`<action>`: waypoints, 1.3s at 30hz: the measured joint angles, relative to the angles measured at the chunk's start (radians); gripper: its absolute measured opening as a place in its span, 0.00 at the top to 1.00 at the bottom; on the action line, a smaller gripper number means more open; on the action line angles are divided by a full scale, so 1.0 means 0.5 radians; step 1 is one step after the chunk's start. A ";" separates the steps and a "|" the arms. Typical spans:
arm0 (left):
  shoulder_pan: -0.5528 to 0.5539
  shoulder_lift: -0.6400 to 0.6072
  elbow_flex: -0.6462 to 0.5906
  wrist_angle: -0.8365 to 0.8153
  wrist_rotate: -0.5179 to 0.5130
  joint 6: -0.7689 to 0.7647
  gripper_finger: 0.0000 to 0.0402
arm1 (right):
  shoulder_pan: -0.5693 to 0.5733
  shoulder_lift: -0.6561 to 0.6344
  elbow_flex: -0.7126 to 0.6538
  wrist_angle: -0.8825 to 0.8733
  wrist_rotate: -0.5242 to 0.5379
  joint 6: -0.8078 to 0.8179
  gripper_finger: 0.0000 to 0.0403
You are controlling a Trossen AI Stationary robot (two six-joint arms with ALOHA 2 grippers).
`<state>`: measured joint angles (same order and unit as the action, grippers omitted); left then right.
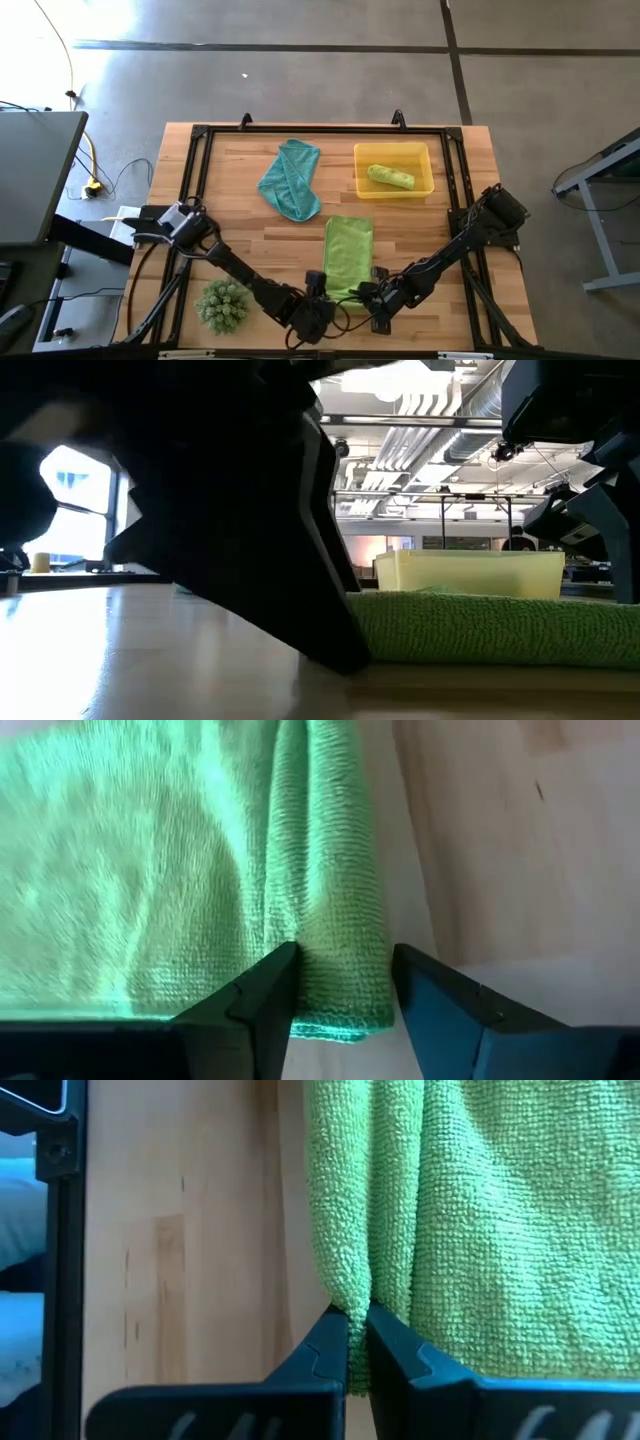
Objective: Roll microfiber towels into tight, uniform cylinder then place into a basket
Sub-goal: Roll the green towel
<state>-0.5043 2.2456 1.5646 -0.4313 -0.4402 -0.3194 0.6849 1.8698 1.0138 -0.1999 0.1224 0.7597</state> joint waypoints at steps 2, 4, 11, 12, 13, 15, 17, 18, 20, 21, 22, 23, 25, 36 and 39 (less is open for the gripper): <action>0.015 -0.001 0.002 -0.017 0.059 -0.133 0.63 | -0.001 0.000 0.000 0.014 -0.004 0.000 0.99; 0.035 -0.002 0.002 -0.022 0.144 -0.281 0.69 | -0.001 0.002 -0.001 0.050 -0.033 0.001 0.99; 0.044 -0.013 0.005 0.114 0.607 -0.617 0.94 | -0.002 0.005 -0.003 0.241 -0.286 0.012 0.99; 0.042 -0.018 0.003 0.134 0.666 -0.662 0.96 | -0.008 0.005 -0.003 0.265 -0.303 0.019 0.99; 0.041 -0.026 0.000 0.156 0.718 -0.704 0.98 | -0.016 0.005 -0.002 0.277 -0.327 0.028 0.99; 0.042 -0.044 -0.005 0.187 0.795 -0.764 0.98 | -0.036 0.005 0.000 0.277 -0.354 0.048 0.99; 0.044 -0.075 -0.007 0.191 0.831 -0.817 0.96 | -0.056 0.005 0.000 0.269 -0.384 0.052 0.99; 0.044 -0.090 -0.006 0.190 0.836 -0.861 0.95 | -0.065 0.004 0.000 0.267 -0.404 0.054 0.99; 0.048 -0.101 -0.003 0.148 0.834 -0.946 0.95 | -0.092 0.003 0.000 0.272 -0.420 0.058 0.99; 0.054 -0.101 -0.003 0.106 0.834 -0.991 0.95 | -0.105 0.003 0.001 0.273 -0.423 0.061 0.99; 0.056 -0.100 -0.004 0.056 0.825 -1.038 0.95 | -0.117 0.002 0.001 0.271 -0.422 0.077 0.99; 0.059 -0.098 -0.005 0.011 0.813 -1.084 0.95 | -0.128 0.002 0.001 0.263 -0.422 0.099 0.99; 0.061 -0.080 -0.001 -0.045 0.786 -1.172 0.97 | -0.152 0.002 0.001 0.256 -0.421 0.103 0.99; 0.081 -0.018 0.007 -0.095 0.750 -1.261 0.97 | -0.184 -0.031 0.001 0.185 -0.387 -0.161 0.82; 0.084 -0.016 0.006 -0.097 0.749 -1.261 0.97 | -0.196 -0.116 0.001 0.135 -0.538 -0.250 0.72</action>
<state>-0.4625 2.2375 1.5677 -0.4797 -0.0656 -0.9501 0.5871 1.8118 1.0142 -0.1323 -0.1465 0.6346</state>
